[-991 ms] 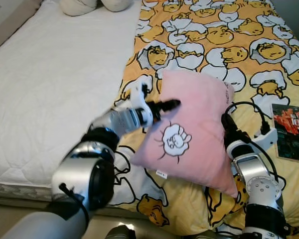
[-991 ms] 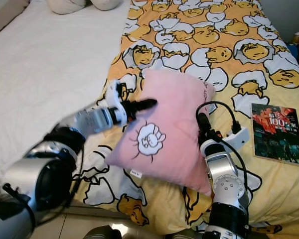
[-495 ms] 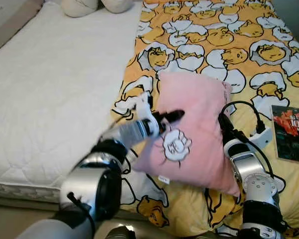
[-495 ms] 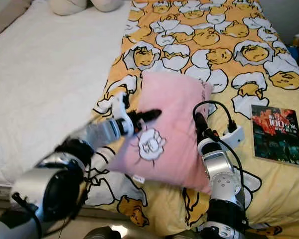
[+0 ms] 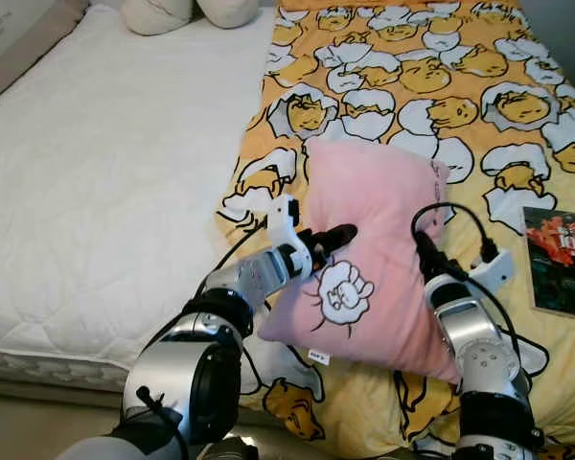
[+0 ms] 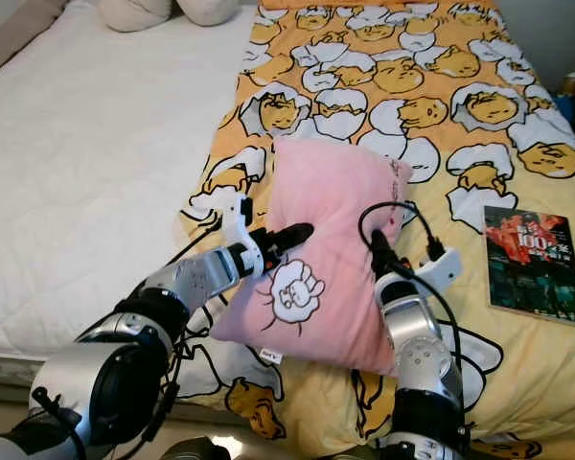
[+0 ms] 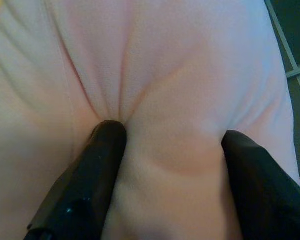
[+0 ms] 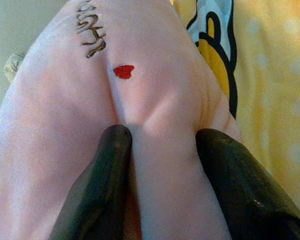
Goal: Clean up the room
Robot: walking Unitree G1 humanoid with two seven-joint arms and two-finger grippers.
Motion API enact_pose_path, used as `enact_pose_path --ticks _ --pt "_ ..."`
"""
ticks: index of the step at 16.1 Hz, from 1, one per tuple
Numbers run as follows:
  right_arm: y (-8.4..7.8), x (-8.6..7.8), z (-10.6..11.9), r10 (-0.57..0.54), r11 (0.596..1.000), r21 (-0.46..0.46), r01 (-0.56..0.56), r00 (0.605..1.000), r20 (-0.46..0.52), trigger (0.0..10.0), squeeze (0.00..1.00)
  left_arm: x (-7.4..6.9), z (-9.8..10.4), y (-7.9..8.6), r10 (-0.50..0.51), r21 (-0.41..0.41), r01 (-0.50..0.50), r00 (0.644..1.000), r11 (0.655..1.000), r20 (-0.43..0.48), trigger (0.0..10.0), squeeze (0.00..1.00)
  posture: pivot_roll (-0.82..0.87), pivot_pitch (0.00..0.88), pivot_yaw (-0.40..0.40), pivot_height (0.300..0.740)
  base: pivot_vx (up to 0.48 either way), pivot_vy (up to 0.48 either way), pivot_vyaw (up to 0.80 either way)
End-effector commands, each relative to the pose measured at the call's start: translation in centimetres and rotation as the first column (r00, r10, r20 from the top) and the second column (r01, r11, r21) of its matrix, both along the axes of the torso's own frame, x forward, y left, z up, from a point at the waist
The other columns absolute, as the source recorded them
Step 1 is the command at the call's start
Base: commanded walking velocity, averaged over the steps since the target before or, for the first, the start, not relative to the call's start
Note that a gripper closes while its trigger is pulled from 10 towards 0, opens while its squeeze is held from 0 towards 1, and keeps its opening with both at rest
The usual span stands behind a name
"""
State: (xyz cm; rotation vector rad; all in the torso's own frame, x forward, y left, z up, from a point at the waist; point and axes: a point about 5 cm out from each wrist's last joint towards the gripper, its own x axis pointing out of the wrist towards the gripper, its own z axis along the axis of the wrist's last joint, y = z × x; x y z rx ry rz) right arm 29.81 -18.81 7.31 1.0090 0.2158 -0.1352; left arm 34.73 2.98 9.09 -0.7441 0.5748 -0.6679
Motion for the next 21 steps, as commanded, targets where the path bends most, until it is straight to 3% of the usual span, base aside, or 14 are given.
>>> enact_pose_path --ticks 1,6,9,11,17,21 --pt "1.5 0.0 -0.2 0.058 0.998 0.010 -0.057 0.998 -0.014 0.0 0.00 -1.7 -1.7 -1.6 -0.064 -0.004 0.064 0.995 0.998 -0.077 0.0 0.00 0.00 0.048 0.043 0.736 0.000 0.000 0.00" --pt "1.8 0.5 0.0 0.048 0.999 0.014 -0.048 0.999 0.007 0.0 0.00 -1.2 -0.6 -2.0 -0.064 -0.054 0.064 0.998 0.997 0.005 0.0 0.00 0.00 0.041 0.045 0.736 0.000 0.000 0.00" --pt "1.8 0.5 0.9 0.054 0.998 -0.018 -0.052 0.994 0.092 0.0 0.00 -1.0 -0.7 -1.7 -0.027 -0.009 0.027 0.999 1.000 0.031 0.0 0.00 0.00 0.031 0.059 0.736 0.000 0.000 0.00" --pt "1.8 0.0 -0.2 0.028 0.999 -0.036 -0.027 0.999 0.040 0.0 0.00 -0.9 -0.9 -1.2 -0.007 -0.003 0.007 0.999 1.000 0.046 0.0 0.00 0.00 0.025 0.061 0.736 0.000 0.000 0.00" --pt "1.6 0.0 -0.6 0.028 0.998 -0.053 -0.026 0.999 0.038 0.0 0.00 0.0 0.4 -1.0 0.070 -0.085 -0.064 0.995 0.994 0.071 0.0 0.00 -0.01 0.016 0.054 0.736 0.000 0.000 0.00" --pt "1.2 -0.3 -1.7 0.015 0.996 -0.085 -0.015 1.000 0.004 0.0 0.00 0.4 0.7 -0.6 0.122 -0.087 -0.114 0.988 0.990 0.094 0.0 0.00 -0.02 0.010 0.058 0.736 0.000 0.000 0.00"
